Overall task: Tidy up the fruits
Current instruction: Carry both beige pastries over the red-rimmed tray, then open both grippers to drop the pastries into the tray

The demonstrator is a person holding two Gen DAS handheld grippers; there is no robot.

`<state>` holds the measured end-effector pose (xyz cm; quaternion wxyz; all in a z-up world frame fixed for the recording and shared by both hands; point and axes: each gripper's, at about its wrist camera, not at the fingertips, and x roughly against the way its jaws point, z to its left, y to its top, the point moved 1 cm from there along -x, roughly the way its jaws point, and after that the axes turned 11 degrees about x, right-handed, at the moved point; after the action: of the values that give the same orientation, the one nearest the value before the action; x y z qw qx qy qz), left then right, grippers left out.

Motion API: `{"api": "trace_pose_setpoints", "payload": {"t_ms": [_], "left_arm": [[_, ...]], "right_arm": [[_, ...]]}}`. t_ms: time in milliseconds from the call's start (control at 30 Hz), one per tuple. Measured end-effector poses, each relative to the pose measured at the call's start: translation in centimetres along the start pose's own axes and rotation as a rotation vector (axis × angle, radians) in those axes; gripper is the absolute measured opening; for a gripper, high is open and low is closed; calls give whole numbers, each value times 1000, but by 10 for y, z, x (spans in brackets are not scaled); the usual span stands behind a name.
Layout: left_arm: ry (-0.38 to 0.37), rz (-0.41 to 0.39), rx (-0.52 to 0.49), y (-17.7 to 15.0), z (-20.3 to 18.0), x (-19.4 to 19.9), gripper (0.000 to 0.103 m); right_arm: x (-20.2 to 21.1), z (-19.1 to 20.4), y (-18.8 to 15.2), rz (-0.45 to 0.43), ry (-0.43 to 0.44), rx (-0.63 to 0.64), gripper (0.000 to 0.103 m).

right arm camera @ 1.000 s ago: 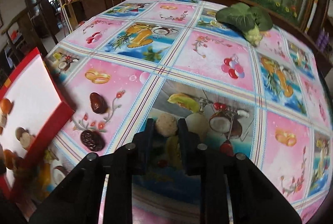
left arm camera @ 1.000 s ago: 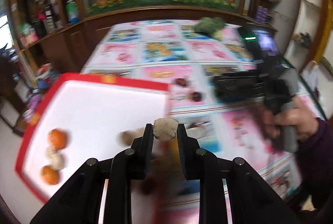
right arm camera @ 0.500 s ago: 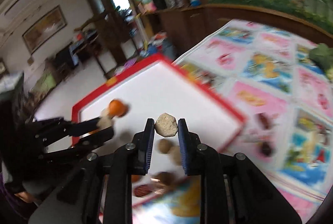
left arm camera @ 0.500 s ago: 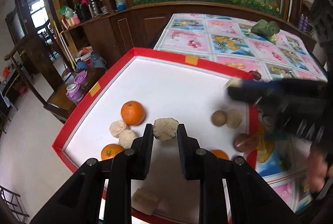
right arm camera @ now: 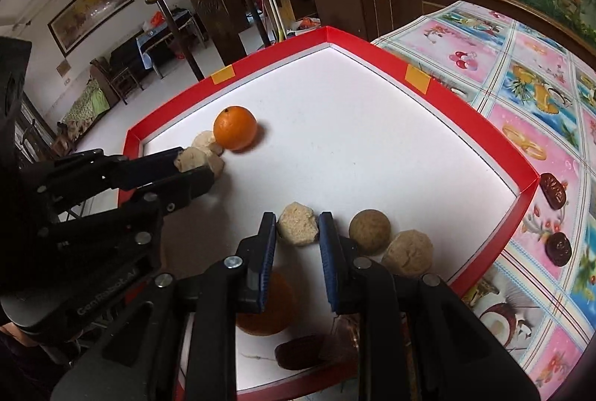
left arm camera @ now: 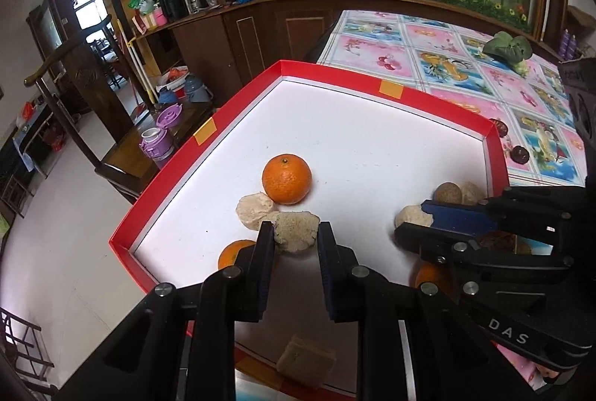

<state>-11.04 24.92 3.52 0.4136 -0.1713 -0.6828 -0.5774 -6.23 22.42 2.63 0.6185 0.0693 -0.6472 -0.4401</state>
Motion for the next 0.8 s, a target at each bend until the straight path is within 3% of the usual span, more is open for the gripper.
{"api": "trace_pose_setpoints", "payload": {"t_ms": [100, 167, 233, 367, 500, 667, 800], "left_arm": [[12, 3, 0, 0, 0, 1, 29], [22, -3, 3, 0, -1, 4, 44], [34, -12, 4, 1, -3, 7, 67], [27, -23, -22, 2, -14, 15, 70], [5, -33, -53, 1, -29, 21, 76], [-31, -28, -86, -1, -49, 26, 77], [-60, -32, -110, -1, -64, 33, 77]], "right_arm": [[3, 0, 0, 0, 8, 4, 26], [9, -1, -1, -14, 27, 5, 27], [22, -3, 0, -49, 36, 9, 27], [53, -23, -4, -119, 3, 1, 28], [82, -68, -21, -153, -98, -56, 34], [91, -125, -53, -76, -251, -97, 34], [82, -144, -65, -21, -255, -119, 34]]}}
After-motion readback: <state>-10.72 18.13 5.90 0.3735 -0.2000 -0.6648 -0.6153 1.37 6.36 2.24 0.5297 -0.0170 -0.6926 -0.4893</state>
